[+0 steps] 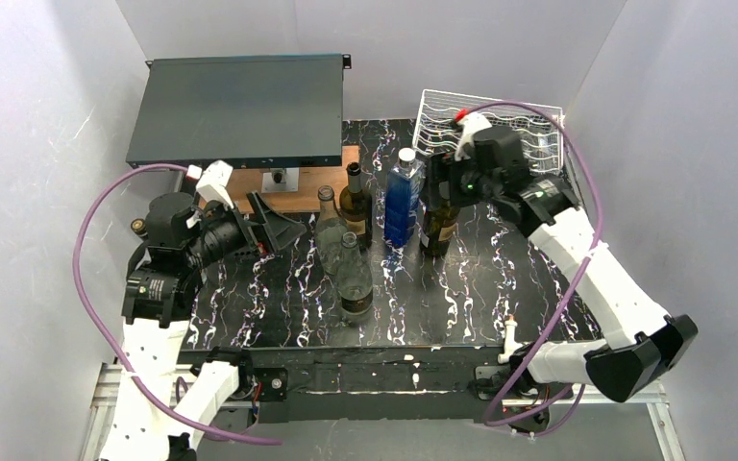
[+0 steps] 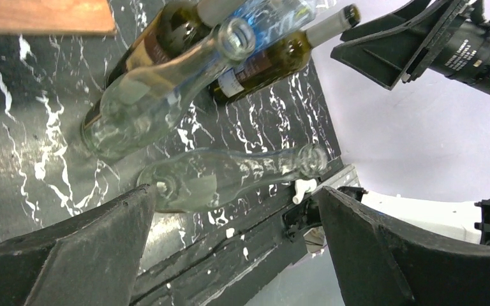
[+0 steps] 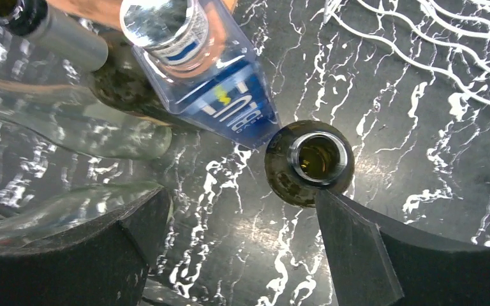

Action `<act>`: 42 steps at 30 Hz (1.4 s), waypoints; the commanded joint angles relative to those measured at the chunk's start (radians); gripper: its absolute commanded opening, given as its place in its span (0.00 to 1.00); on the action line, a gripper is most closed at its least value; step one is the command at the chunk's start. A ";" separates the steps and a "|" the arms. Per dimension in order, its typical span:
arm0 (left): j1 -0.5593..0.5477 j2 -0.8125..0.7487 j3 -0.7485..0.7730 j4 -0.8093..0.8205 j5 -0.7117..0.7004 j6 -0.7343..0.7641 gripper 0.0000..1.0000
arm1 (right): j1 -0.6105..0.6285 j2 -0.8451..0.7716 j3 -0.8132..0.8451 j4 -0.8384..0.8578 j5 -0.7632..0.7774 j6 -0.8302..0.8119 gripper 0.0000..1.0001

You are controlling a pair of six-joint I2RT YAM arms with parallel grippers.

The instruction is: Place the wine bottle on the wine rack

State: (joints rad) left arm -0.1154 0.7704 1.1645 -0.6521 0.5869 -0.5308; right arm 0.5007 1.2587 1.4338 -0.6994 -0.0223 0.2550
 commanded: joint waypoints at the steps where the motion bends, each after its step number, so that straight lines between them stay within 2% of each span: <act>1: -0.004 -0.038 -0.064 -0.048 -0.027 0.023 0.99 | 0.118 0.035 0.056 0.008 0.351 -0.119 0.92; 7: -0.004 -0.085 -0.142 -0.112 -0.102 0.063 0.99 | 0.127 0.026 0.029 0.055 0.445 -0.122 0.87; 13: -0.004 -0.080 -0.150 -0.153 -0.171 0.136 0.99 | 0.128 0.041 0.004 0.111 0.454 -0.119 0.83; 16: -0.004 -0.077 -0.154 -0.163 -0.178 0.153 0.99 | 0.128 0.062 0.001 0.133 0.432 -0.128 0.78; 24: -0.004 -0.078 -0.181 -0.173 -0.152 0.175 0.99 | 0.128 0.061 -0.078 0.250 0.446 -0.170 0.74; 35: -0.004 -0.103 -0.218 -0.175 -0.202 0.203 0.99 | 0.127 0.010 -0.261 0.467 0.415 -0.201 0.62; 38: -0.004 -0.105 -0.224 -0.183 -0.219 0.218 0.99 | 0.127 -0.001 -0.302 0.511 0.426 -0.242 0.49; 42: -0.005 -0.103 -0.219 -0.183 -0.219 0.218 0.99 | 0.127 -0.021 -0.342 0.548 0.441 -0.366 0.22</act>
State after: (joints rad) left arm -0.1154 0.6720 0.9417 -0.8227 0.3805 -0.3378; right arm 0.6315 1.2858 1.1213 -0.2531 0.3874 0.0307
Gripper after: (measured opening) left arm 0.994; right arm 0.384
